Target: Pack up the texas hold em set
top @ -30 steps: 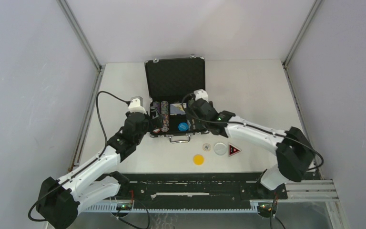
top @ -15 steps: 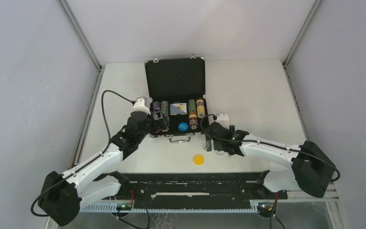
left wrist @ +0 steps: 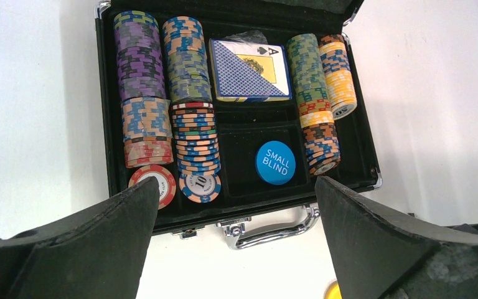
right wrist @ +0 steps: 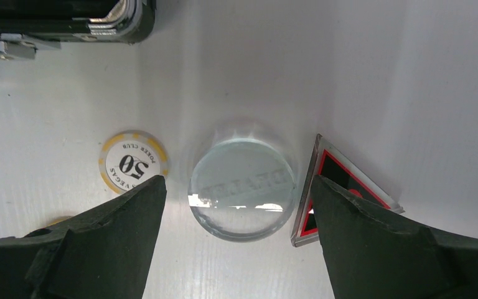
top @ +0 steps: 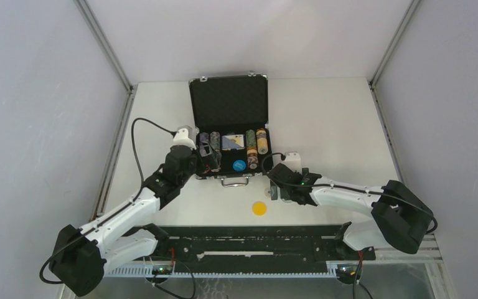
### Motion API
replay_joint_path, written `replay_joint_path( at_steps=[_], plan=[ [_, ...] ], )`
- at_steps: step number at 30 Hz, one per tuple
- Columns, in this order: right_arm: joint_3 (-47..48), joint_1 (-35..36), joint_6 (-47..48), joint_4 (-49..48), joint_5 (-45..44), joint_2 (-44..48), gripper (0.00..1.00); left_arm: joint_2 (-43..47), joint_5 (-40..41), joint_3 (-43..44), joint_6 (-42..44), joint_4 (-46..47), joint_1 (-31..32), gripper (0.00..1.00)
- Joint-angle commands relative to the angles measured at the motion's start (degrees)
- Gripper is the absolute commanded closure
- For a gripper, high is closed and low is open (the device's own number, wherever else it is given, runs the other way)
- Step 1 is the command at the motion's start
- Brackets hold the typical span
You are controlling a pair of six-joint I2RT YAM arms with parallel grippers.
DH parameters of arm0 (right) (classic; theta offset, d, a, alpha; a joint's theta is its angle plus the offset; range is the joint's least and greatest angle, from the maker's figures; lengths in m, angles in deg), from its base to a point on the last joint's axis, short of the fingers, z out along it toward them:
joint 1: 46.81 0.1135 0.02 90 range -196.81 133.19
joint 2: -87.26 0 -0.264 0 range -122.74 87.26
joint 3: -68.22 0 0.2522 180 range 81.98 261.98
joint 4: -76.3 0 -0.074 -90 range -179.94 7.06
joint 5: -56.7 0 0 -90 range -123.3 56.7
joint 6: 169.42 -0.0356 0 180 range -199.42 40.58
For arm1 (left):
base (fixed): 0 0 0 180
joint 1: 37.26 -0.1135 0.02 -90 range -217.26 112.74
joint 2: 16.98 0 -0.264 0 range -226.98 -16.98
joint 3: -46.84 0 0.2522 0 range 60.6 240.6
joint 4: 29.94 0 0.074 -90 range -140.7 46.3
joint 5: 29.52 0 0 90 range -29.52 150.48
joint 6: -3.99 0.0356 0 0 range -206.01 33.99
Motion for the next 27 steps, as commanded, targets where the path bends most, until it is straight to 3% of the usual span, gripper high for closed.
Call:
replay_joint_path(
  at_steps=[1,11,18,27],
  plan=[
    [-0.35,-0.12,-1.09,-4.18,2.37,-2.85,0.07,0.73,0.21,0.2,-0.36,2.18,-0.28,0.0],
    [-0.3,1.47,-1.87,-3.36,1.09,-1.95,0.11,0.37,-0.02,0.22,-0.23,2.19,-0.28,0.0],
    [-0.67,-1.53,-2.2,-3.18,1.94,-4.1,0.11,0.22,-0.15,0.55,-0.07,1.85,-0.28,0.0],
    [-3.24,-6.41,-0.91,-3.64,4.2,0.55,0.12,0.67,0.41,0.49,0.22,1.5,-0.28,0.0]
  ],
)
